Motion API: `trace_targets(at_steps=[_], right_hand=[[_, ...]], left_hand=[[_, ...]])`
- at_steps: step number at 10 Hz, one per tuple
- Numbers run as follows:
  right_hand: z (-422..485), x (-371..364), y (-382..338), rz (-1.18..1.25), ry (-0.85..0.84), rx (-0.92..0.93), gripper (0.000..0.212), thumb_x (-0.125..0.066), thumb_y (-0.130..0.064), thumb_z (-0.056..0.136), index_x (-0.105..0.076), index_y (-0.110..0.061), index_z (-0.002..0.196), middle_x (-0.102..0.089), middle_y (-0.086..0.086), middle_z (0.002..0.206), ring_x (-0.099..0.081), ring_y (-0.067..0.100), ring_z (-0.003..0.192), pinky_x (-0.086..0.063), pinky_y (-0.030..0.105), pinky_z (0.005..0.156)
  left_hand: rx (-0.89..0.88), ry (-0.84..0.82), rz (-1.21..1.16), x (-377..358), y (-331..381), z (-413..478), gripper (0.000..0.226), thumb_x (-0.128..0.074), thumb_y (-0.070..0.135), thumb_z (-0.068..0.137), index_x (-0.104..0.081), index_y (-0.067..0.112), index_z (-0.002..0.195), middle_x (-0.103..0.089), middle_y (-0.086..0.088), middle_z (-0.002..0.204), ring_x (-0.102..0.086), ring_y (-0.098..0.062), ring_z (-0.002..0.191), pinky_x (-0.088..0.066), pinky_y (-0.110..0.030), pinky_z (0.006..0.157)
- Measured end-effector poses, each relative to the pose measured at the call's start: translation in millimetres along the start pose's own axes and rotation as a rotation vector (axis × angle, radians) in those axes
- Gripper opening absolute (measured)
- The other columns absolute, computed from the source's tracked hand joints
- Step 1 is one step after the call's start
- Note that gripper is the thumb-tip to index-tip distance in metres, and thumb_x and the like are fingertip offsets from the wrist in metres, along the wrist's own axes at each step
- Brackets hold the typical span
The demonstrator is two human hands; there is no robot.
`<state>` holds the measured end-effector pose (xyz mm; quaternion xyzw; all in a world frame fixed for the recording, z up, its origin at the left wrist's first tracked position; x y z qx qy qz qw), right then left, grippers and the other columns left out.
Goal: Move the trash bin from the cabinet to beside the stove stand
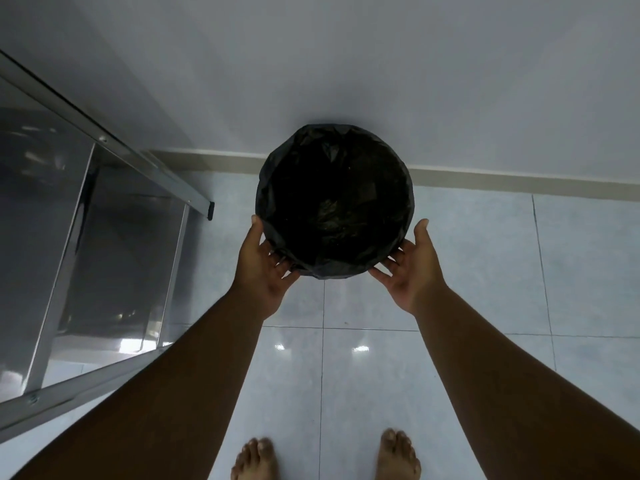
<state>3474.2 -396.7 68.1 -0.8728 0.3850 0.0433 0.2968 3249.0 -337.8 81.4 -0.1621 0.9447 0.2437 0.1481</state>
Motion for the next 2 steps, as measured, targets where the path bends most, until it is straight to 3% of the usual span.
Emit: trace_targets(at_steps=[2], right_hand=[[-27.8,11.2,5.0,-0.040,0.098,-0.050,0.086,-0.036,-0.070,0.090,-0.024,-0.016,0.157,-0.026,0.010,0.163,-0.029,0.033,0.148,-0.032,0.055,0.115]], left_hand=[[0.041,0.096,0.041,9.5,-11.5,-28.2,0.080,-0.038,0.066,0.095,-0.024,0.021,0.159,-0.031,-0.011,0.166,-0.035,-0.038,0.149,-0.026,-0.054,0.122]])
Point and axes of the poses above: each hand's wrist, its own z-axis towards the middle knuckle, its own x-axis out of the back of the hand, y = z × x, the point moved 2 cm from there along z, towards the middle knuckle
